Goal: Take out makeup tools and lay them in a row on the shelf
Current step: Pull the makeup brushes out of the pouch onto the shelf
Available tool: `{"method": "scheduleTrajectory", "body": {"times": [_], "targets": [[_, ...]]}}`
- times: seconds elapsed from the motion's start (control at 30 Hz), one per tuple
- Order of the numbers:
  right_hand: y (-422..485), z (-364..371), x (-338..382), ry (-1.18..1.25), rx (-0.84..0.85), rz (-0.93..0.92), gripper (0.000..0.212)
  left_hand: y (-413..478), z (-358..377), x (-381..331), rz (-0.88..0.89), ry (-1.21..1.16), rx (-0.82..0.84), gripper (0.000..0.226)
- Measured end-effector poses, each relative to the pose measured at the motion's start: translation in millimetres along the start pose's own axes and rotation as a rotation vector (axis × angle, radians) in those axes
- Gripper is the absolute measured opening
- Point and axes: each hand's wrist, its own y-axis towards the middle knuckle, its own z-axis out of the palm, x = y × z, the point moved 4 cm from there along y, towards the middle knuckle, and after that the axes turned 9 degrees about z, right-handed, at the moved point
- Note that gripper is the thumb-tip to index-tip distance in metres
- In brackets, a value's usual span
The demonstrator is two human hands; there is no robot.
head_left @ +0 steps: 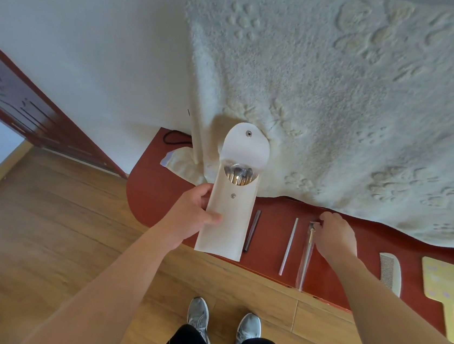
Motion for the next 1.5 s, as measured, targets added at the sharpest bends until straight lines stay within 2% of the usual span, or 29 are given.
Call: {"method": "scheduleTrajectory", "body": {"times": [0.17, 0.33, 0.43, 0.7, 0.87, 1.13, 1.5], "targets": [[-11.1, -29.0, 12.4, 0.108, -0.055, -0.005, 0.029, 1.2, -1.3, -3.2, 0.001, -0.016, 0.023, 0.053], [-44.3, -93.0, 60.1, 0.305, -0.251, -0.253, 0.023, 0.4, -2.3, -5.1, 0.002, -0.034, 0.062, 0.054], [-65.9, -125.0, 95.8, 0.332, -0.372, -0.459, 0.020, -1.6, -4.0, -9.8, 0.019, -0.034, 0.084, 0.053], [-97.0, -140.1, 172.6, 0.259, -0.337, -0.738, 0.020, -12.5, -14.6, -12.4, 0.060, -0.010, 0.132, 0.056], [-101.2, -130.5, 199.8, 0.216, -0.262, -0.704, 0.033, -19.7, -25.1, -9.6, 0.081, -0.006, 0.146, 0.056], [-109.4, -127.6, 220.0, 0.252, -0.257, -0.677, 0.013, -26.1, -39.9, -4.5, 0.090, -0.028, 0.156, 0.055], [-106.8, -142.7, 225.0, 0.382, -0.359, -0.619, 0.007, -27.9, -49.3, -5.8, 0.108, 0.006, 0.174, 0.055]]}}
